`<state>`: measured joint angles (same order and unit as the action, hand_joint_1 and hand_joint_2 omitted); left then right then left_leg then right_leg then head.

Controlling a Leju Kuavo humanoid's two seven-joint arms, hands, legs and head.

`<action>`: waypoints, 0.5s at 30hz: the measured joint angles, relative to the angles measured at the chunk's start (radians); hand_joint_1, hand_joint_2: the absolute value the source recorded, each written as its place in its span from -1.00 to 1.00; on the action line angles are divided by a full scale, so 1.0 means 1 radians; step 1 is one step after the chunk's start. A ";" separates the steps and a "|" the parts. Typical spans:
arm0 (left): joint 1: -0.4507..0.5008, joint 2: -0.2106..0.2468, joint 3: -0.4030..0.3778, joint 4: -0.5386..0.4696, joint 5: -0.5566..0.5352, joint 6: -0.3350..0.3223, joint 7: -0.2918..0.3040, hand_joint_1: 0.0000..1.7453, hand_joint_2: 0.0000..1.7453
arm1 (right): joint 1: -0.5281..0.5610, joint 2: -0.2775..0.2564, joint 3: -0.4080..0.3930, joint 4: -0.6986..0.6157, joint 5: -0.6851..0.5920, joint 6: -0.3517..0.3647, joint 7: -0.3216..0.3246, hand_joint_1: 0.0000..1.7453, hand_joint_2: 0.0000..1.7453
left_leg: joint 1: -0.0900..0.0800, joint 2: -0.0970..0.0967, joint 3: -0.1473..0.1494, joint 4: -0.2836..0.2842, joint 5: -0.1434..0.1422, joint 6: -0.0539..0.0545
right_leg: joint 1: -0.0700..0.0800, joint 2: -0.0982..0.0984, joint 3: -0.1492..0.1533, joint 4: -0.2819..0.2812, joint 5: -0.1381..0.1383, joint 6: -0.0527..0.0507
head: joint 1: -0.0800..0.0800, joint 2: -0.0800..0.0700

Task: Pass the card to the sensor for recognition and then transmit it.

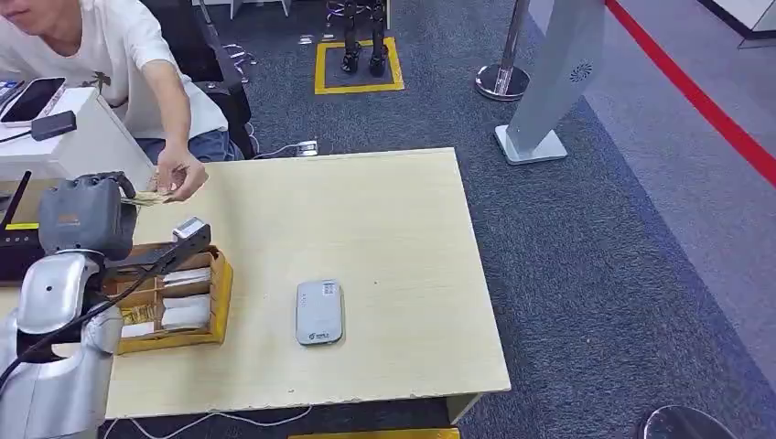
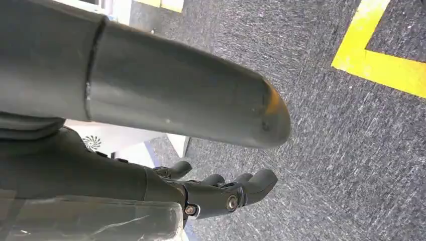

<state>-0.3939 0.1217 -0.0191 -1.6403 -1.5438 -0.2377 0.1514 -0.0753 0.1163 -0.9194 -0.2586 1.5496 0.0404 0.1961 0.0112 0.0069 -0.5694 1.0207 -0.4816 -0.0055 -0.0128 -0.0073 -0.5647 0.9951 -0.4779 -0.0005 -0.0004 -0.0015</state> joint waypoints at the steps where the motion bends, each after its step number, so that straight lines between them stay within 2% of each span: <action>1: 0.000 -0.002 0.000 0.000 0.000 0.000 -0.003 1.00 1.00 | 0.000 0.000 0.000 0.000 0.000 0.000 0.000 -1.00 -1.00 | 0.000 0.000 0.000 0.000 0.000 0.000 | 0.000 0.000 0.000 0.000 0.000 0.000 | 0.000 0.000; 15: 0.003 -0.022 0.000 0.000 0.000 0.014 -0.047 1.00 1.00 | 0.000 0.000 0.000 0.003 0.000 0.003 -0.001 -1.00 -1.00 | 0.000 0.000 0.000 0.000 0.000 0.000 | 0.000 0.000 0.000 0.000 0.000 0.000 | 0.000 0.000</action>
<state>-0.3914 0.0996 -0.0191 -1.6403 -1.5438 -0.2239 0.1049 -0.0753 0.1163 -0.9194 -0.2556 1.5496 0.0431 0.1949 0.0111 0.0068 -0.5695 1.0207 -0.4816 -0.0055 -0.0128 -0.0074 -0.5647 0.9951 -0.4779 -0.0005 -0.0004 -0.0015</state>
